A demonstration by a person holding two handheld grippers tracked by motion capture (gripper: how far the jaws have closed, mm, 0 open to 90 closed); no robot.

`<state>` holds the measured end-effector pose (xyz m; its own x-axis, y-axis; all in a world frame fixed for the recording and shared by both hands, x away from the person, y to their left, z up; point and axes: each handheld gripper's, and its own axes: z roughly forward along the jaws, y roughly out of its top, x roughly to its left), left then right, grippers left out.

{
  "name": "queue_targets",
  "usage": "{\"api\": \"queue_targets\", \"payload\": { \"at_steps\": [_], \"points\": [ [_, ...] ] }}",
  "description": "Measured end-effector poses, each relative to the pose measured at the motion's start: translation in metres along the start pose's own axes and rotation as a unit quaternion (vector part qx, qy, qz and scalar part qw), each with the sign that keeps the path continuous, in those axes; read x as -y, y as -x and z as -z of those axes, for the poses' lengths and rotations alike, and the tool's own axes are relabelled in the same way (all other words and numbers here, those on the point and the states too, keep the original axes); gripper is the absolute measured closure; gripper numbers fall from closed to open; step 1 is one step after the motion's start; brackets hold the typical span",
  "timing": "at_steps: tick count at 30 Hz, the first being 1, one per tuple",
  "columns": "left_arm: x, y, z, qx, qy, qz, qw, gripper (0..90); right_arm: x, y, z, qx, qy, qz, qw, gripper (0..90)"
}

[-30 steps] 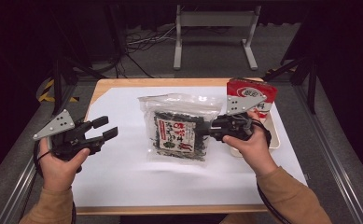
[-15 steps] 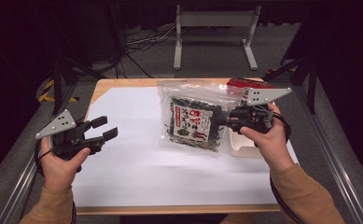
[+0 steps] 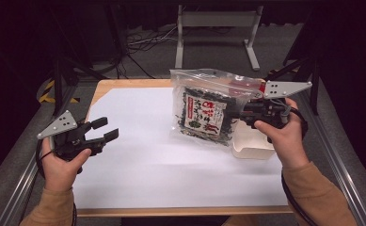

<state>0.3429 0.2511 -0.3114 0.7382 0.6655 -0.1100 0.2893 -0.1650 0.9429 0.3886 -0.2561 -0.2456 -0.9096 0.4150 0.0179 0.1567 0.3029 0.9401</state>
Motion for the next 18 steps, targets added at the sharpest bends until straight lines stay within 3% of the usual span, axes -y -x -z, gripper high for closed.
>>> {"api": "queue_targets", "payload": {
  "at_steps": [18],
  "points": [
    [0.003,-0.002,-0.005,0.002,-0.012,0.004,0.9999,35.2,0.001,0.017,0.044,0.063,0.006,0.003,0.998,77.5]
  ]
}}
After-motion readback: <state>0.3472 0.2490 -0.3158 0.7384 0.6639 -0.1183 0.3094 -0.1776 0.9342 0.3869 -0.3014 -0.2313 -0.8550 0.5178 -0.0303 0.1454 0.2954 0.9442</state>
